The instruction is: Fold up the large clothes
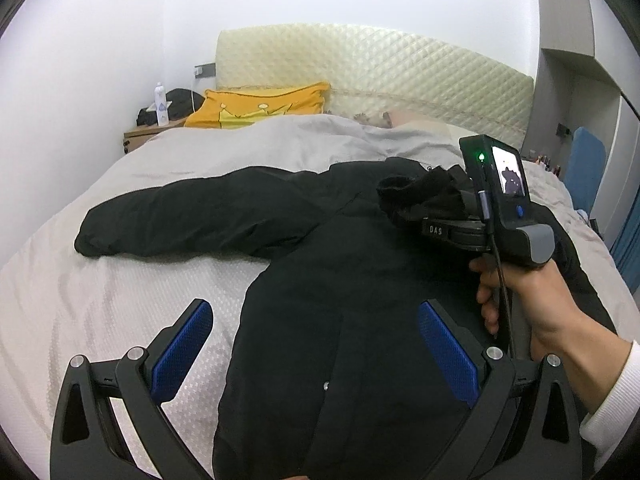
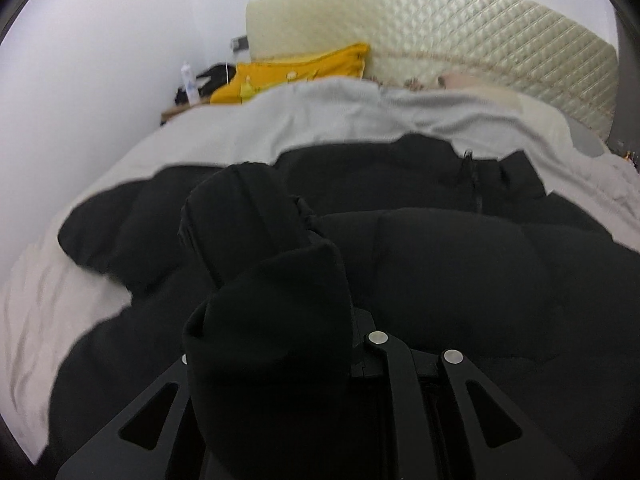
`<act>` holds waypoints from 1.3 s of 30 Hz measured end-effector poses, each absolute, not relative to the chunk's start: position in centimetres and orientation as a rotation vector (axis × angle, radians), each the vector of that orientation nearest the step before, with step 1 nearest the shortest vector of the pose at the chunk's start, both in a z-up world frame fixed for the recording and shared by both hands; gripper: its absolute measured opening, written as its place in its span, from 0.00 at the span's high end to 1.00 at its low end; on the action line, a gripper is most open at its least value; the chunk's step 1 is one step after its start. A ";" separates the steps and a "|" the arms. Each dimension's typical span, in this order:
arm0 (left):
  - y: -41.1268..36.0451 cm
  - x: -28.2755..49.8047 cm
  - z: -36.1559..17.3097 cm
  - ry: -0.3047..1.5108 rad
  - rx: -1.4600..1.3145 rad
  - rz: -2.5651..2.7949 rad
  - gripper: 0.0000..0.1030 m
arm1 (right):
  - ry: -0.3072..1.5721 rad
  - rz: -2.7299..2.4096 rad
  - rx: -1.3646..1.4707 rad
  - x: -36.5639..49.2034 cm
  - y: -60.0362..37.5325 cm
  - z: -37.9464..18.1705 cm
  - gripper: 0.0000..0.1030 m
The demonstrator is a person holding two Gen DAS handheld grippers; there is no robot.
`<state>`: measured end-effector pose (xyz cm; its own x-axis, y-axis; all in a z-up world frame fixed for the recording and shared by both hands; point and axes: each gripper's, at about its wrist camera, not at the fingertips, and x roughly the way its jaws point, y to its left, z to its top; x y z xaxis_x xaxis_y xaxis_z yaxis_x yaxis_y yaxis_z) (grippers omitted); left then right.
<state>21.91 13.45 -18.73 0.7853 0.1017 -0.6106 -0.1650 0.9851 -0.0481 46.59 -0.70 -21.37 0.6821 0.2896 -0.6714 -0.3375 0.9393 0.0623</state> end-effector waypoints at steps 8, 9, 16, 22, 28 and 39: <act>13.2 22.3 -18.4 0.666 -0.104 0.129 0.00 | 0.756 0.427 -0.009 44.3 -1.6 -20.2 0.56; 13.2 22.3 -18.1 0.664 -0.107 0.124 0.00 | 0.758 0.431 -0.002 44.3 -1.9 -20.1 0.55; 13.0 21.7 -15.8 0.633 -0.118 0.142 0.00 | 0.687 0.443 0.005 40.8 -3.8 -15.9 0.29; 11.7 20.5 -12.5 0.612 -0.115 0.138 0.00 | 0.585 0.398 0.033 37.6 -7.0 -10.2 0.29; 9.0 18.9 -9.4 0.594 -0.108 0.098 0.00 | 0.520 0.317 0.062 33.3 -10.4 -4.8 0.29; 4.8 15.7 -6.9 0.564 -0.079 0.029 0.00 | 0.414 0.168 0.062 22.3 -16.2 -1.0 0.29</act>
<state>15.69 4.76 -6.94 0.8446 0.0057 -0.5354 -0.0491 0.9966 -0.0668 22.29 -16.16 -1.01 0.9019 0.1752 -0.3949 -0.1498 0.9842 0.0944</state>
